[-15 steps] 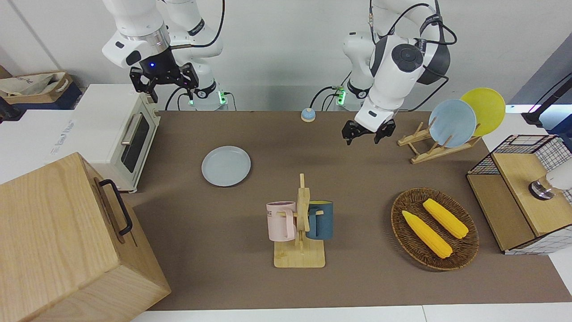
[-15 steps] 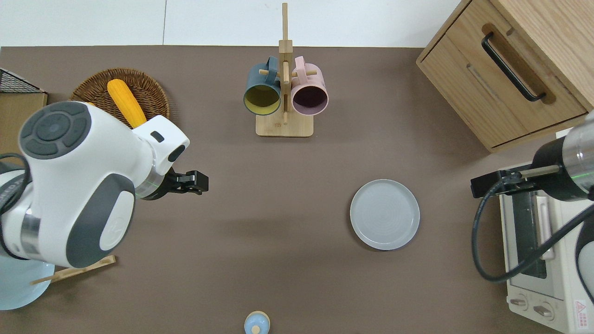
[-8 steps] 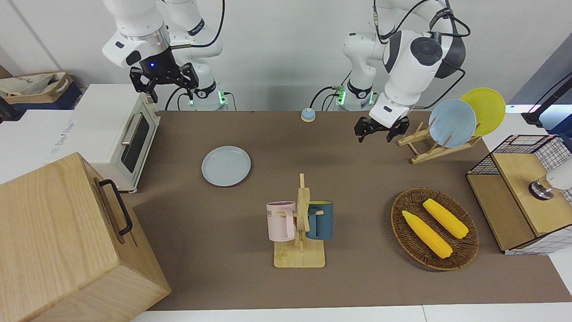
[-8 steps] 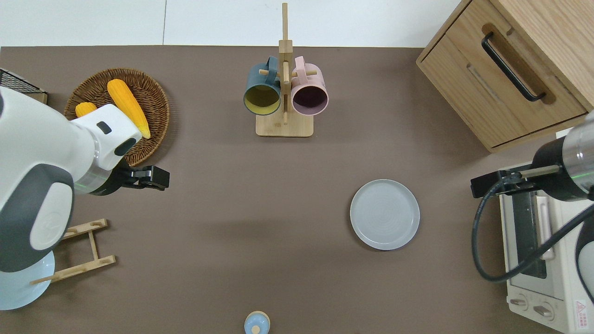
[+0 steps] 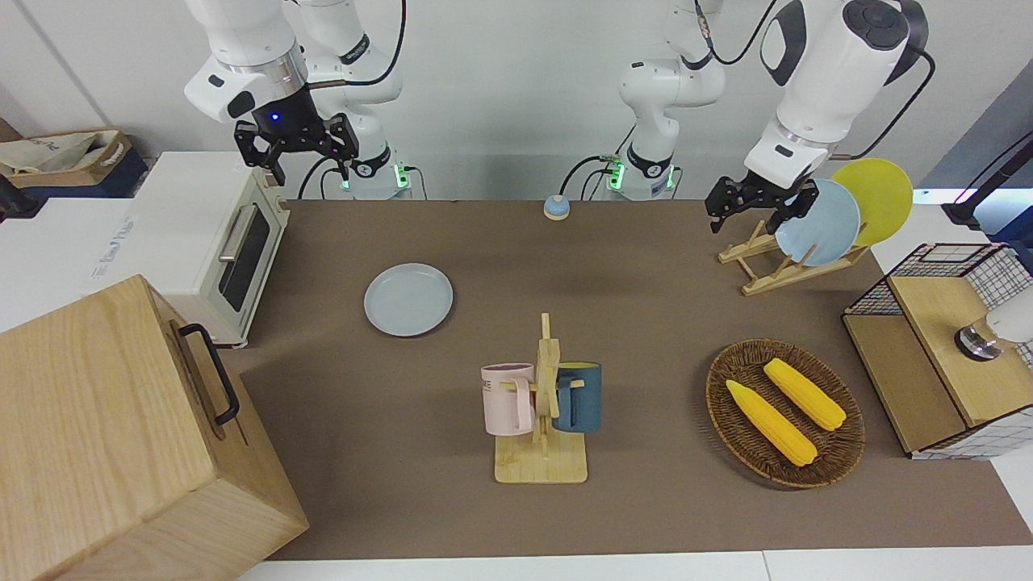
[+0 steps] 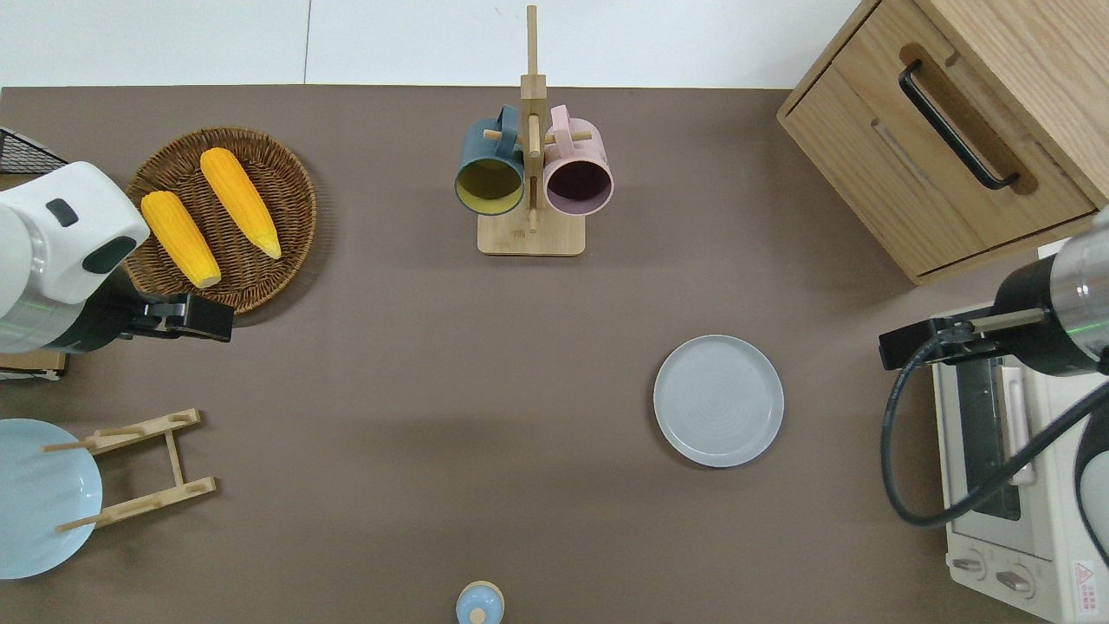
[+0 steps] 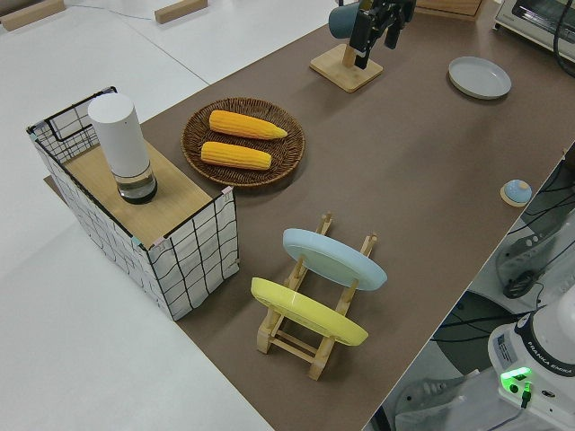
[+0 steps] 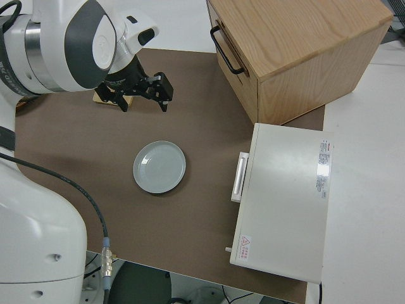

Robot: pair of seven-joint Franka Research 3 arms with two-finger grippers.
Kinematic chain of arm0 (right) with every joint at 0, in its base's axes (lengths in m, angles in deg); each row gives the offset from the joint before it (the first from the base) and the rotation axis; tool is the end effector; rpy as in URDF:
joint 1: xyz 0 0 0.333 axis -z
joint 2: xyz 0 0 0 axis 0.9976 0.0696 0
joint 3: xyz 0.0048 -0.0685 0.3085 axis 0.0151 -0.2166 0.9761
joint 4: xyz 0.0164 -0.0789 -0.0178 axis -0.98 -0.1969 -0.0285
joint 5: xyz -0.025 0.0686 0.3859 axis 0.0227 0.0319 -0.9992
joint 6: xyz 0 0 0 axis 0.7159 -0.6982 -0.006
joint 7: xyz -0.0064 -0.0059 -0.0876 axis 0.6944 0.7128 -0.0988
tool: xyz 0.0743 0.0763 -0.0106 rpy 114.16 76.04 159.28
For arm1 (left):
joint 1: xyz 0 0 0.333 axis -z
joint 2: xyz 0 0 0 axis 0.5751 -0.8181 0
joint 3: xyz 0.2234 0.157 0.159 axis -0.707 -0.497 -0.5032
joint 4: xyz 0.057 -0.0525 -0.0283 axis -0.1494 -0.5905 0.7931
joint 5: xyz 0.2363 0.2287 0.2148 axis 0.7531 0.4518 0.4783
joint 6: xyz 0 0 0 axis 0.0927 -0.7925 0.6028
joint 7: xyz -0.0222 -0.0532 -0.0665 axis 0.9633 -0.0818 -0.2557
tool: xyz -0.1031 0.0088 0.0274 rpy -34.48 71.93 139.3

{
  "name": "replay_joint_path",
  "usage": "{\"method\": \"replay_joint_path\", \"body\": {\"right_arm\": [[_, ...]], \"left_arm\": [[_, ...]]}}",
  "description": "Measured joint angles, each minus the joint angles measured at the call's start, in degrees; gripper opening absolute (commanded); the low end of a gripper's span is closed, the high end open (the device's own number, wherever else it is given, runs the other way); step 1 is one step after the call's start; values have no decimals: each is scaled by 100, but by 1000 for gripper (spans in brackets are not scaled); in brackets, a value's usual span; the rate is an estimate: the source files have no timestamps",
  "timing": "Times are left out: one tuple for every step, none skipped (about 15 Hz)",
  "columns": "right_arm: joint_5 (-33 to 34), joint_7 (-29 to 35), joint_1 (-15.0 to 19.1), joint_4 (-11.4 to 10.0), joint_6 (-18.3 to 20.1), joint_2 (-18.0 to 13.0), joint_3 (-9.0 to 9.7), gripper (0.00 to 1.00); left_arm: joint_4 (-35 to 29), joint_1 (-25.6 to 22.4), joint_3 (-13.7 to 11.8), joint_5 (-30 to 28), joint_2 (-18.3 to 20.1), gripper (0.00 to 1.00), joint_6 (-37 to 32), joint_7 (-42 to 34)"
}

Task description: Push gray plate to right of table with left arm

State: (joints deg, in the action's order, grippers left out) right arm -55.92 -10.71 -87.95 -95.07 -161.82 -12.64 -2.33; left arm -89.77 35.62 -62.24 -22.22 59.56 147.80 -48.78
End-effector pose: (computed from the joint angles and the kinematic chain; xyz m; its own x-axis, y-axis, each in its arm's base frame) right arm 0.5308 0.0673 0.6575 0.9926 0.0950 -0.0762 0.0952 -0.9955 -0.0018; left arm 0.5552 -0.0491 0.5948 0.9964 -0.0797 -0.0294 -0.0792 -0.9967 0.0175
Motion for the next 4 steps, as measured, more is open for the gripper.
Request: {"method": "replay_joint_path", "body": {"right_arm": [[0, 0, 0, 0, 0, 0, 0, 983], [0, 0, 0, 0, 0, 0, 0, 983], [0, 0, 0, 0, 0, 0, 0, 983], [0, 0, 0, 0, 0, 0, 0, 983]], "left_arm": [[33, -51, -6, 0, 0, 991, -13, -48], [47, -105, -8, 0, 1, 991, -20, -92], [51, -162, -11, 0, 0, 991, -23, -139], [51, -204, -23, 0, 0, 991, -25, -173]]}}
